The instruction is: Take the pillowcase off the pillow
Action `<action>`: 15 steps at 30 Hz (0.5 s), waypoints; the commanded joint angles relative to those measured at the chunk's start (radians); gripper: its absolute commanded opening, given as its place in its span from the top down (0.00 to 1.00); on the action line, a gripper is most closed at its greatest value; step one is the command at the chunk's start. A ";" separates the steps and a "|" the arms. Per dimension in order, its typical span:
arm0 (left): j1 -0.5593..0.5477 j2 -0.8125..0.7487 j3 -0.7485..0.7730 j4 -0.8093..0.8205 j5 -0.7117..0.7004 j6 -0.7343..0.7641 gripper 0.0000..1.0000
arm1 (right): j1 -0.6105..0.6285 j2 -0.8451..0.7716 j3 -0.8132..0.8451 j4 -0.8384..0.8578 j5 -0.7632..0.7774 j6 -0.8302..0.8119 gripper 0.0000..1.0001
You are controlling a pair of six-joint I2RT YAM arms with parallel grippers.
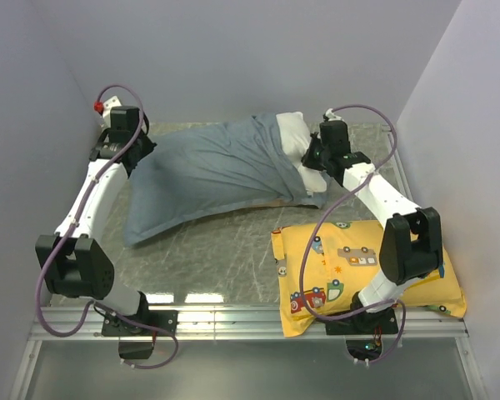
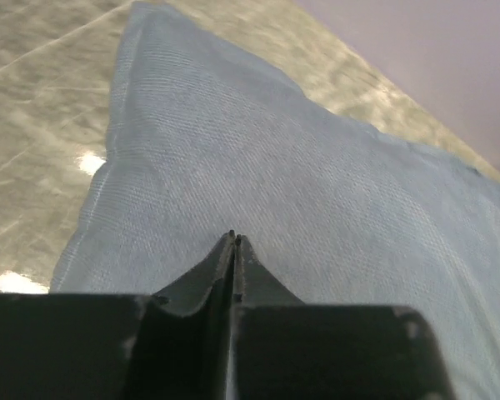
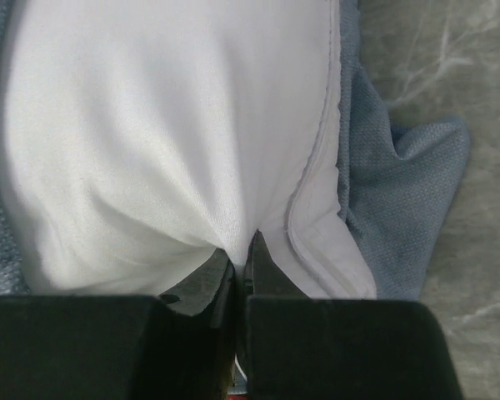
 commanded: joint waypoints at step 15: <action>-0.335 -0.325 -0.336 0.055 0.047 -0.224 0.21 | 0.264 -0.001 -0.043 0.124 -0.019 0.033 1.00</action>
